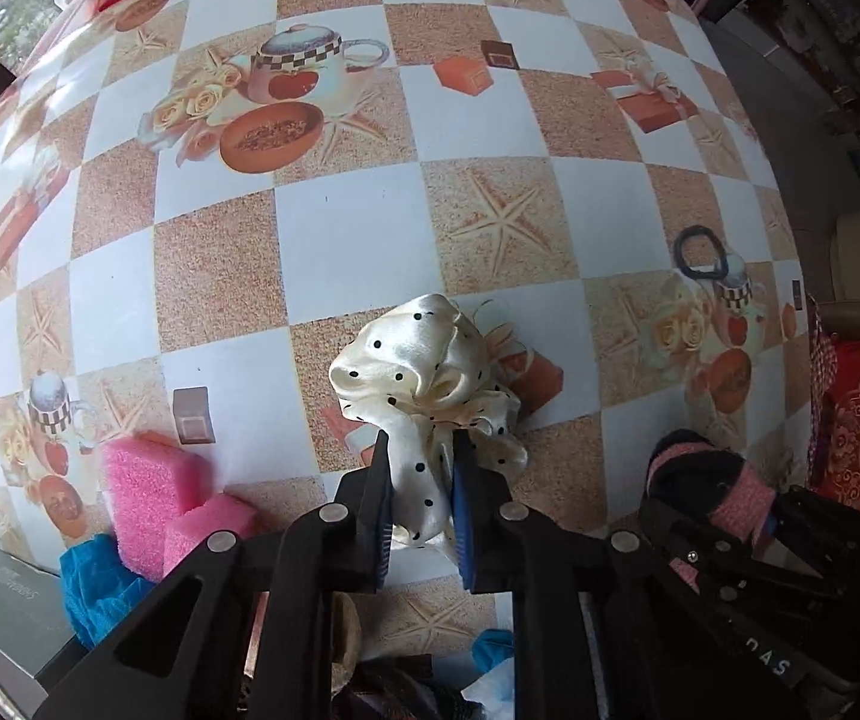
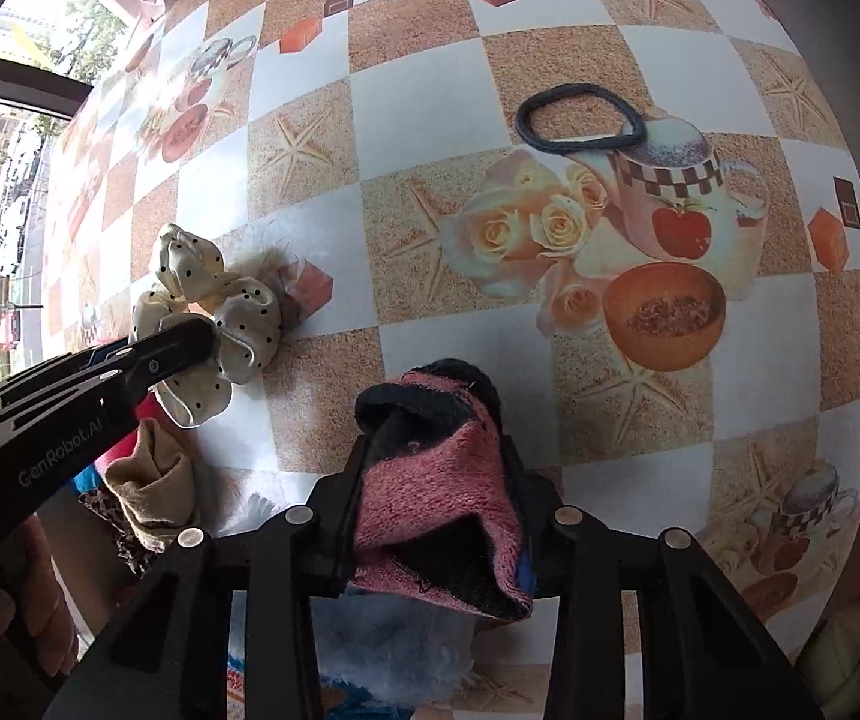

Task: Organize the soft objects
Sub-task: 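Grasp the white polka-dot scrunchie with the left tool while the right tool grasps the pink sock, then carry the scrunchie and sock with both tools over the open white box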

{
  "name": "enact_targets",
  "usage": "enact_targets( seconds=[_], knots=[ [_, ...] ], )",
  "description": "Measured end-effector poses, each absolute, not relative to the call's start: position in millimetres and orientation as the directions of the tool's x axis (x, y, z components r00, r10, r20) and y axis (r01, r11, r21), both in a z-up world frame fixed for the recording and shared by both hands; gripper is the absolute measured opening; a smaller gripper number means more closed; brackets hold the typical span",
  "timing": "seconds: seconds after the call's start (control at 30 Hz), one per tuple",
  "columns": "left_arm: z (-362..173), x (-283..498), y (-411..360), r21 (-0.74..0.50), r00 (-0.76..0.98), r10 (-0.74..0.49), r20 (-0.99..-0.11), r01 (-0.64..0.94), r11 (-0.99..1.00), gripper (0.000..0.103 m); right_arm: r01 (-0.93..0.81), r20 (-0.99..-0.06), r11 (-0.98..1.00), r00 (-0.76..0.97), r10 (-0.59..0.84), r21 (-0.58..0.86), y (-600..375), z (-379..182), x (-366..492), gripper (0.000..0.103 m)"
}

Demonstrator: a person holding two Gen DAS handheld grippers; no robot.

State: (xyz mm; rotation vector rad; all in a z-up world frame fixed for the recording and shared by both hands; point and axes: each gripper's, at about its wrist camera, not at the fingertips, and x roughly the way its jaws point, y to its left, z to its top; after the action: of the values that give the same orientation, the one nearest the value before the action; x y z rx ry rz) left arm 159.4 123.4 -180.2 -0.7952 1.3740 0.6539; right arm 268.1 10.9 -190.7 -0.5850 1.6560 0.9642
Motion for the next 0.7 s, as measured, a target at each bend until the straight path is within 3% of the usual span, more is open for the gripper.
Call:
enact_targets(
  seconds=[0.43, 0.7],
  knots=[
    [-123, 151, 92, -0.115, 0.155, 0.006, -0.988, -0.757, 0.643, 0.018, -0.726, -0.936, 0.593, -0.305, 0.177, 0.349, -49, -148, 301, 0.04],
    [-84, 165, 29, -0.121, 0.193, 0.016, -0.981, -0.676, 0.727, 0.018, -0.705, -0.923, 0.597, -0.316, 0.219, 0.383, -95, -121, 309, 0.04]
  ],
)
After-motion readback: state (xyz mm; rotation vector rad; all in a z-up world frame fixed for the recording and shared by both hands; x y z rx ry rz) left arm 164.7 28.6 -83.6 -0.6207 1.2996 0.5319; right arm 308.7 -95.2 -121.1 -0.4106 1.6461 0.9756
